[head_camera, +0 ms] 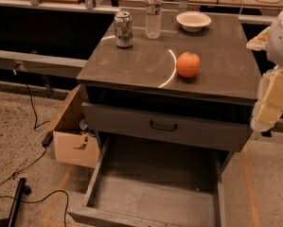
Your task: Place orange into middle drawer
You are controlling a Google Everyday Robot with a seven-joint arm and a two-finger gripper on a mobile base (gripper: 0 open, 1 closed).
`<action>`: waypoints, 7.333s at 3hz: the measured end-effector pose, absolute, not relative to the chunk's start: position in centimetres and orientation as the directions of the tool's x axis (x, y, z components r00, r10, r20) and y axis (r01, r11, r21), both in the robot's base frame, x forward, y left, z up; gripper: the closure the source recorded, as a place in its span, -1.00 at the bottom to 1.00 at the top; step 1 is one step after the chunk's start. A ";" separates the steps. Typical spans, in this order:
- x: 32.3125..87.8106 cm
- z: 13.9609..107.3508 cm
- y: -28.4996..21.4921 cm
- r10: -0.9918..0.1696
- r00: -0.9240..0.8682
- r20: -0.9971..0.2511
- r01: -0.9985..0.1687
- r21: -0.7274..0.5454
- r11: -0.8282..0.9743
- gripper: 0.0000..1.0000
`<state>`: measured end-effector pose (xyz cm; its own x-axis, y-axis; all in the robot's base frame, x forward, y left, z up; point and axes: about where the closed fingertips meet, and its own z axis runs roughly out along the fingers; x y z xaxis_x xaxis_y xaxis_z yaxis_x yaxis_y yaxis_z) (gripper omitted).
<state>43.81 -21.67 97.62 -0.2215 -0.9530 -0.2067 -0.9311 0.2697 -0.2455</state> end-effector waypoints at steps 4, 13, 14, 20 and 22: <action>53.7 96.3 -26.6 -0.642 -0.277 -0.715 -0.836 -0.150 0.528 -1.00; 69.6 86.8 -17.1 -0.355 -0.198 -0.914 -0.833 -0.035 0.553 -0.24; 69.0 87.3 -17.9 -0.369 -0.193 -0.909 -0.848 -0.034 0.529 0.21; 46.8 89.0 -9.0 -0.387 -0.103 -0.916 -0.956 -0.017 0.293 1.00; 45.0 80.4 -6.7 -0.487 -0.165 -0.858 -0.943 -0.007 0.332 1.00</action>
Offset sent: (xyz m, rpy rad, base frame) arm 0.0482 -0.0228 -0.0161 0.4166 0.0121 -0.1532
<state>45.00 -6.74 80.40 -0.1645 -0.4873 -0.8576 -0.9434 0.3317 -0.0075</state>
